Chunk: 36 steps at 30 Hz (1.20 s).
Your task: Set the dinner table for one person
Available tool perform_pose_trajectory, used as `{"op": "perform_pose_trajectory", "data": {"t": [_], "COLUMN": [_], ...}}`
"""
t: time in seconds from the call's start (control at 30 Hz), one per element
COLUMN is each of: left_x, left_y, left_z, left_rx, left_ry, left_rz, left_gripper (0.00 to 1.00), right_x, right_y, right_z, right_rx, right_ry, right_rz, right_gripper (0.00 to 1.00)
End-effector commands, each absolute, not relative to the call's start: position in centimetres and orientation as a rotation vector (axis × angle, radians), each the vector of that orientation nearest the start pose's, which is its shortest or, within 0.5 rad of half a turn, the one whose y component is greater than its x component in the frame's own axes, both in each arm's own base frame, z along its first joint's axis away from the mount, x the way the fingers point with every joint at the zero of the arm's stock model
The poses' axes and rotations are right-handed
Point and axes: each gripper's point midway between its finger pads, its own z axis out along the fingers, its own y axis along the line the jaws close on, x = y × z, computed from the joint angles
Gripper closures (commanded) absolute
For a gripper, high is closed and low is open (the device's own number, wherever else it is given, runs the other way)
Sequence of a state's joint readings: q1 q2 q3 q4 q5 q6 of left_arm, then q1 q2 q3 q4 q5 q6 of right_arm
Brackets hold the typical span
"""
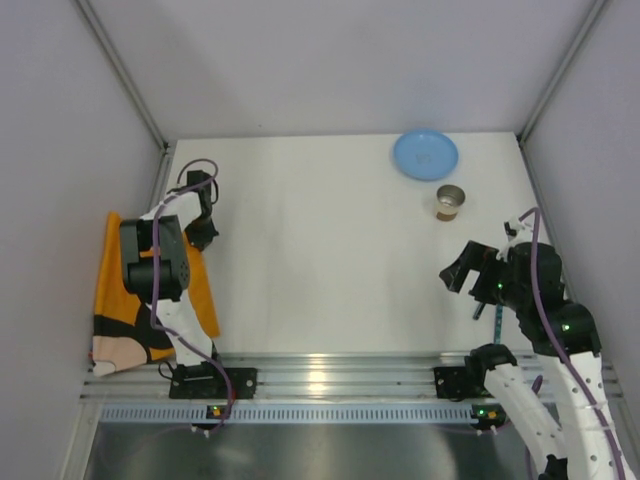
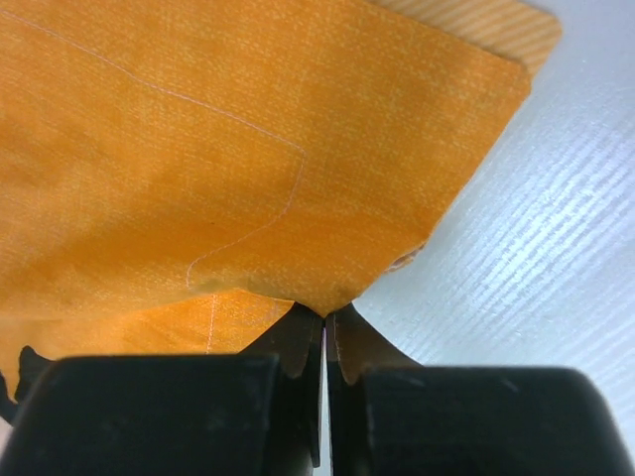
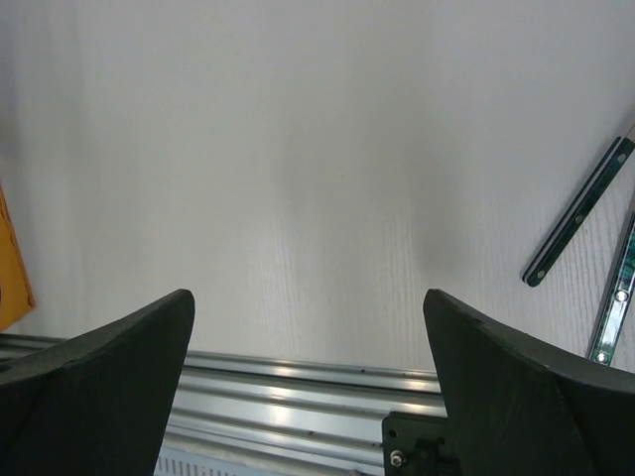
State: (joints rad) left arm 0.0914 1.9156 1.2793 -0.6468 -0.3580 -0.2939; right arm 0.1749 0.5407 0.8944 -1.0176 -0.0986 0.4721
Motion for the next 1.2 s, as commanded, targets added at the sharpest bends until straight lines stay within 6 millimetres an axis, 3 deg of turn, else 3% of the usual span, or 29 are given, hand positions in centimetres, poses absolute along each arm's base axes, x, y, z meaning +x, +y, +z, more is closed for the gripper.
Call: {"op": "perform_pose_trajectory", "data": {"t": [0.0,0.23,0.37,0.57,0.6,0.63,0.67,0.73,0.77,0.8,0.83,0.87,1.03,1.13,1.17], "left_x": [36.5,36.7,37.3,38.2,38.0,38.0,38.7,38.2,38.9,38.3,38.2,38.8,39.1,38.5,39.2], "left_y": [6.2,1.9,-2.5,-11.9,-14.3,-15.6,-17.4,-21.6,-23.6,-26.2,-27.5,-29.7,-38.6,-42.1,-43.1], "left_z": [2.5,5.6,7.2,8.2,8.3,7.6,8.3,7.2,8.1,8.1,6.7,7.8,8.4,8.8,10.6], "left_rx": [-0.650,-0.564,-0.472,-0.376,-0.356,-0.339,-0.317,-0.258,-0.240,-0.212,-0.202,-0.188,-0.120,-0.039,-0.029], "left_ry": [2.738,2.681,2.675,2.671,2.672,2.689,2.670,2.700,2.680,2.685,2.714,2.693,2.674,2.667,2.621], "left_rz": [0.286,0.189,0.133,-0.036,-0.072,-0.082,-0.122,-0.155,-0.204,-0.239,-0.236,-0.307,-0.532,-0.618,-0.645], "left_gripper": [1.00,1.00,1.00,1.00,1.00,1.00,1.00,1.00,1.00,1.00,1.00,1.00,1.00,1.00,1.00], "right_x": [17.0,15.3,14.4,13.0,12.9,12.6,12.4,12.0,11.9,11.7,11.5,11.4,10.7,10.5,10.5], "right_y": [6.8,6.4,6.1,5.4,5.2,5.1,5.1,5.0,4.9,4.8,4.8,4.7,4.5,4.5,4.5], "right_z": [21.8,22.0,22.4,23.0,23.0,23.3,23.5,24.0,24.1,24.3,24.5,24.6,25.2,25.3,25.2], "right_rx": [0.252,0.224,0.212,0.199,0.198,0.192,0.190,0.189,0.183,0.186,0.185,0.181,0.175,0.170,0.170], "right_ry": [2.200,2.182,2.160,2.153,2.153,2.150,2.146,2.136,2.133,2.132,2.129,2.129,2.127,2.126,2.129], "right_rz": [0.474,0.462,0.455,0.421,0.409,0.408,0.409,0.407,0.404,0.400,0.400,0.398,0.389,0.391,0.390], "right_gripper": [0.00,0.00,0.00,0.00,0.00,0.00,0.00,0.00,0.00,0.00,0.00,0.00,0.00,0.00,0.00]}}
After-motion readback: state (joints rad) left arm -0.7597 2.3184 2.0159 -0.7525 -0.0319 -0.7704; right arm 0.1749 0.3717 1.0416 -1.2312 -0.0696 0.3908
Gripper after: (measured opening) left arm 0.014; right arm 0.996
